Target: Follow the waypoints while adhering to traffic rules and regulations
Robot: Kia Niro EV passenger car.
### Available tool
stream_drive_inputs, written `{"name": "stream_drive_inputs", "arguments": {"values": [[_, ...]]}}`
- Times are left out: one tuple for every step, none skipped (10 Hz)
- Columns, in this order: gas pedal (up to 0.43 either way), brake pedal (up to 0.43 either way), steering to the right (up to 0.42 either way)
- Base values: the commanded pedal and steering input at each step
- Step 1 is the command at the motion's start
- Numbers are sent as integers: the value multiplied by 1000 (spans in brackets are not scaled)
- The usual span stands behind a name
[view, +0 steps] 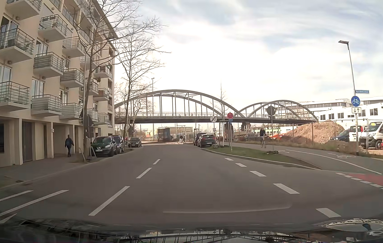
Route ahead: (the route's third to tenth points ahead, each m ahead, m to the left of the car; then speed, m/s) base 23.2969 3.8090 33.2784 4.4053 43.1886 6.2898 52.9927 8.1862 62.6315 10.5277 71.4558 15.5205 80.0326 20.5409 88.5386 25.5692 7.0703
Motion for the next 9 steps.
{"name": "stream_drive_inputs", "arguments": {"values": [[87, 0, -36], [87, 0, -34], [87, 0, -32], [98, 0, -30], [98, 0, -24], [98, 0, -15], [98, 0, -8], [98, 0, -5], [98, 0, -5]]}}
